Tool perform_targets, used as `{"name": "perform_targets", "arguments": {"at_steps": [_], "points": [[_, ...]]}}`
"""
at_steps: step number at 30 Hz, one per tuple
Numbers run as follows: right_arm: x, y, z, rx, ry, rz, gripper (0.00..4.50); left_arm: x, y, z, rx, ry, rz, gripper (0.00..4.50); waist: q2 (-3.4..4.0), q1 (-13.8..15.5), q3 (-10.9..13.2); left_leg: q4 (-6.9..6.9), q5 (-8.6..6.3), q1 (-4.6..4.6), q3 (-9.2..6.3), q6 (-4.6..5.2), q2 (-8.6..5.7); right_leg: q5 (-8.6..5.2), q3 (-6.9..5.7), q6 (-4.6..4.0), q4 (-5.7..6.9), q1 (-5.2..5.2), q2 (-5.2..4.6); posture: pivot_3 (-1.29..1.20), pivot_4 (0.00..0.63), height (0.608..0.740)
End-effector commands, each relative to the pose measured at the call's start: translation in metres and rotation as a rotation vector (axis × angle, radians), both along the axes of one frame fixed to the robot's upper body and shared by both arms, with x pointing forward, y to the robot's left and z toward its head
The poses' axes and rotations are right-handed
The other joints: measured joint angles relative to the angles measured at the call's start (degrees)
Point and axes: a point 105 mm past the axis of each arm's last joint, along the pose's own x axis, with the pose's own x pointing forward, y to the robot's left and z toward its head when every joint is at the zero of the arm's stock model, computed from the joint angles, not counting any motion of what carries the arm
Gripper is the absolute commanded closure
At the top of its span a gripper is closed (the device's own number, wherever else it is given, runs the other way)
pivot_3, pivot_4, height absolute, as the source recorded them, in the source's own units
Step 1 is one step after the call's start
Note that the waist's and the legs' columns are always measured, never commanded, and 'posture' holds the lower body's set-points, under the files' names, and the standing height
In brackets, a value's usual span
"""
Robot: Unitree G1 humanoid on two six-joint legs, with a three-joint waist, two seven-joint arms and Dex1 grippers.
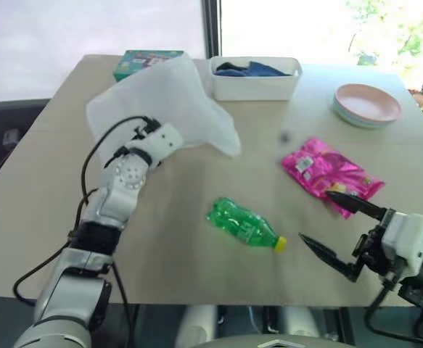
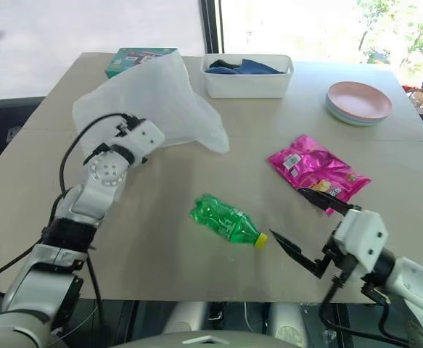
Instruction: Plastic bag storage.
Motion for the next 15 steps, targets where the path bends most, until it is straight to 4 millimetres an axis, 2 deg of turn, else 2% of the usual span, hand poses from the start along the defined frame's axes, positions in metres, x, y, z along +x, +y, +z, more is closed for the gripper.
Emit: {"name": "perform_targets", "arguments": {"at_steps": [1, 2, 3, 5, 7, 9, 13, 15], "points": [[0.000, 0.014, -0.005, -0.129, 0.024, 0.048, 0.00, -0.007, -0.003, 0.036, -0.264, 0.049, -0.073, 4.04, -0.01, -0.7, 0.0, 0.03, 0.00, 0.00, 0.01, 0.00, 0.00, 0.00, -0.04, 0.00, 0.04, 0.00, 0.01, 0.00, 0.150, 0.740], [0.008, 0.014, -0.007, -0.187, 0.003, 0.016, 0.00, -0.011, -0.007, 0.039, -0.283, 0.080, -0.104, 4.41, -0.01, -0.8, 0.0, 0.09, 0.00, 0.00, -0.02, 0.00, 0.00, -0.01, -0.20, 0.01, 0.05, 0.02, 0.03, 0.00, 0.150, 0.740], [0.013, 0.013, -0.008, -0.223, -0.016, -0.015, 0.00, -0.014, -0.011, 0.041, -0.286, 0.099, -0.125, 4.48, -0.01, -0.9, 0.0, 0.12, 0.00, 0.00, -0.02, 0.00, 0.00, -0.02, -0.22, 0.02, 0.08, 0.03, 0.07, 0.00, 0.150, 0.740], [0.018, 0.023, -0.017, -0.234, 0.060, 0.043, 0.00, -0.021, -0.017, 0.049, -0.309, 0.125, -0.150, 4.48, -0.03, -1.0, 0.0, 0.22, 0.00, 0.00, -0.03, 0.00, -0.01, -0.03, -0.22, 0.04, 0.13, 0.05, 0.22, 0.00, 0.150, 0.740], [0.024, 0.045, -0.029, -0.211, 0.216, 0.183, 0.00, -0.026, -0.020, 0.061, -0.302, 0.129, -0.162, 4.48, -0.20, -1.2, 0.1, 0.38, 0.00, 0.00, -0.07, 0.00, 0.00, -0.03, -0.22, 0.04, 0.23, 0.09, 0.26, 0.00, 0.150, 0.740], [0.036, 0.055, -0.035, -0.168, 0.354, 0.210, 0.00, -0.029, -0.021, 0.066, -0.284, 0.138, -0.153, 4.48, -0.41, -1.4, 0.3, 0.66, 0.01, 0.03, -0.15, -0.02, 0.10, -0.03, -0.23, 0.03, 0.53, 0.11, 0.36, 0.00, 0.150, 0.740], [0.050, 0.071, -0.032, -0.137, 0.438, 0.282, 0.00, -0.034, -0.024, 0.067, -0.264, 0.145, -0.136, 4.48, -0.41, -0.7, 0.4, 0.74, 0.00, 0.00, -0.23, -0.01, 0.03, -0.03, -0.20, 0.01, 0.71, 0.11, 0.24, 0.00, 0.150, 0.740], [0.062, 0.074, -0.038, -0.211, 0.457, 0.254, 0.00, -0.037, -0.025, 0.069, -0.266, 0.150, -0.133, 4.48, -0.45, -0.9, 0.4, 0.78, -0.01, -0.08, -0.33, 0.00, -0.01, -0.03, -0.18, 0.01, 0.69, 0.10, 0.19, 0.00, 0.150, 0.740]]}}
